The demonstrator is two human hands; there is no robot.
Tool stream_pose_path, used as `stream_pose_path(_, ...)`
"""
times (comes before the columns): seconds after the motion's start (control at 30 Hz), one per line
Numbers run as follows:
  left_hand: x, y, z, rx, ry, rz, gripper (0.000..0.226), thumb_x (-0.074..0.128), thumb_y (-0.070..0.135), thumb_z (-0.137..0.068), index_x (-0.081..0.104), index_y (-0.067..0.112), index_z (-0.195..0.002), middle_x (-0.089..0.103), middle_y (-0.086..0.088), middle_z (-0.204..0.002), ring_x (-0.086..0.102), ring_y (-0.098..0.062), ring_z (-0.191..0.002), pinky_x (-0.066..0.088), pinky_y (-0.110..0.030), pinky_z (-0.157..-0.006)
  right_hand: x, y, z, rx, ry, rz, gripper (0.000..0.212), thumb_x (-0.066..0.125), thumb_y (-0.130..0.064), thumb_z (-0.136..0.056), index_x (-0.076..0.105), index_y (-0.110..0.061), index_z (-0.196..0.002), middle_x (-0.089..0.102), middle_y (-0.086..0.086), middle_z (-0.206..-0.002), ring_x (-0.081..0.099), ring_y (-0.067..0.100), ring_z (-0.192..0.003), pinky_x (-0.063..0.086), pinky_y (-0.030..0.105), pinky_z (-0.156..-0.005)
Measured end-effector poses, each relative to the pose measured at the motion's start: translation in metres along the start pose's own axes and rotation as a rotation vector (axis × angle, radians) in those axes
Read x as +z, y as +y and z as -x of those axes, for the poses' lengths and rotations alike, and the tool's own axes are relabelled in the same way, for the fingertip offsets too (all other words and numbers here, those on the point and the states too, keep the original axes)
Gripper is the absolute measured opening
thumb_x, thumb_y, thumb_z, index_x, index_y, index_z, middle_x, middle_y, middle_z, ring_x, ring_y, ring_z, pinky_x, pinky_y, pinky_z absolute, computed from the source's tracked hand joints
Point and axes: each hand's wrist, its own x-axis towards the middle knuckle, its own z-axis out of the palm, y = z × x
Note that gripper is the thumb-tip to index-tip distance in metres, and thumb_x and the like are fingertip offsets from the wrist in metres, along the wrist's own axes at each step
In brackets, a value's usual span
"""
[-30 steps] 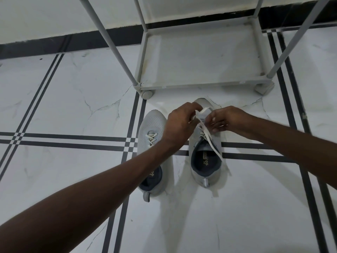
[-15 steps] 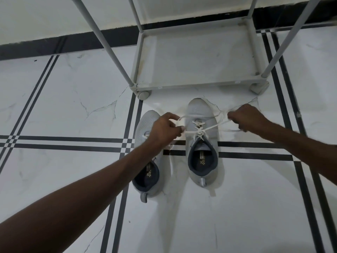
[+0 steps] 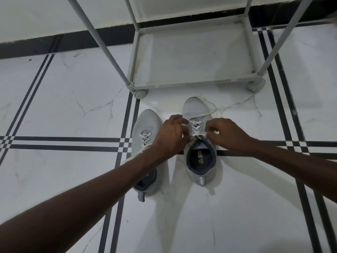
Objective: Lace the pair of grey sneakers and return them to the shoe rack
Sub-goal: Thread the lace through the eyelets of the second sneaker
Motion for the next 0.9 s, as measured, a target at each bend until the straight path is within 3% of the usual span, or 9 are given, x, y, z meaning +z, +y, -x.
stream_pose_path(0.1,-0.01,0.002,-0.005,-0.079,-0.053,0.213,0.027,0.061,0.03,-0.091,0.068,0.008,-0.075,0.072,-0.005,-0.076,0.065,-0.023,-0.071,0.051,-0.036,-0.071,-0.008,-0.001,-0.006,0.25,-0.156,-0.443,0.024,0.05,-0.01,-0.091,0.058,-0.011,-0.067,0.051,-0.008,-0.046,0.042,0.012,-0.042,0.033,0.022,-0.043)
stream_pose_path(0.17,-0.014,0.004,-0.008,-0.104,-0.159,0.224,0.026,0.056,0.028,-0.096,0.066,0.008,-0.082,0.071,-0.004,-0.071,0.059,-0.018,-0.057,0.048,-0.031,-0.062,-0.012,0.004,-0.01,0.194,-0.226,-0.373,0.034,0.053,-0.024,-0.095,0.061,-0.018,-0.062,0.048,-0.008,-0.045,0.04,0.006,-0.041,0.032,0.019,-0.043)
stream_pose_path(0.23,-0.014,0.0,-0.005,-0.035,-0.206,0.136,0.026,0.056,0.03,-0.097,0.068,0.011,-0.084,0.071,-0.005,-0.071,0.058,-0.019,-0.059,0.046,-0.03,-0.061,-0.015,0.011,-0.01,0.099,-0.297,-0.192,0.042,0.054,-0.037,-0.096,0.063,-0.022,-0.058,0.053,-0.006,-0.051,0.044,0.005,-0.048,0.033,0.018,-0.051)
stream_pose_path(0.37,-0.005,-0.016,0.014,0.0,-0.209,-0.037,0.021,0.054,0.031,-0.096,0.066,0.02,-0.082,0.07,-0.002,-0.07,0.062,-0.024,-0.063,0.051,-0.033,-0.056,-0.022,0.032,-0.007,0.159,-0.477,-0.241,0.041,0.053,-0.032,-0.097,0.063,-0.016,-0.061,0.044,-0.006,-0.046,0.034,0.012,-0.041,0.029,0.022,-0.044)
stream_pose_path(0.53,0.003,-0.017,0.034,0.001,-0.224,-0.078,0.015,0.052,0.024,-0.094,0.063,0.022,-0.083,0.07,-0.004,-0.071,0.064,-0.027,-0.062,0.054,-0.038,-0.055,-0.013,0.047,-0.012,0.1,-0.436,0.078,0.044,0.053,-0.027,-0.096,0.05,-0.022,-0.053,0.049,-0.006,-0.048,0.042,0.006,-0.047,0.037,0.027,-0.062)
stream_pose_path(0.67,0.006,-0.019,0.04,-0.02,-0.24,-0.08,0.016,0.052,0.016,-0.093,0.065,0.016,-0.084,0.071,-0.008,-0.077,0.064,-0.03,-0.068,0.05,-0.033,-0.059,-0.008,0.049,-0.008,0.025,-0.362,0.197,0.042,0.055,-0.025,-0.095,0.047,-0.027,-0.054,0.051,-0.01,-0.053,0.045,0.005,-0.051,0.036,0.03,-0.061)
stream_pose_path(0.8,0.0,-0.02,0.039,-0.13,-0.244,0.087,0.022,0.051,0.022,-0.096,0.068,0.019,-0.083,0.07,-0.003,-0.074,0.065,-0.024,-0.071,0.047,-0.031,-0.065,-0.014,0.039,0.001,0.024,-0.251,0.213,0.041,0.052,-0.03,-0.096,0.049,-0.024,-0.056,0.055,-0.007,-0.056,0.05,0.009,-0.056,0.041,0.034,-0.061)
stream_pose_path(0.9,-0.016,-0.024,0.031,-0.309,-0.267,0.457,0.022,0.055,0.026,-0.094,0.069,0.024,-0.077,0.067,0.002,-0.074,0.064,-0.018,-0.072,0.05,-0.034,-0.075,-0.033,0.024,0.007,0.072,-0.198,0.085,0.032,0.048,-0.027,-0.099,0.056,-0.016,-0.069,0.059,-0.007,-0.063,0.054,0.009,-0.062,0.038,0.027,-0.06)
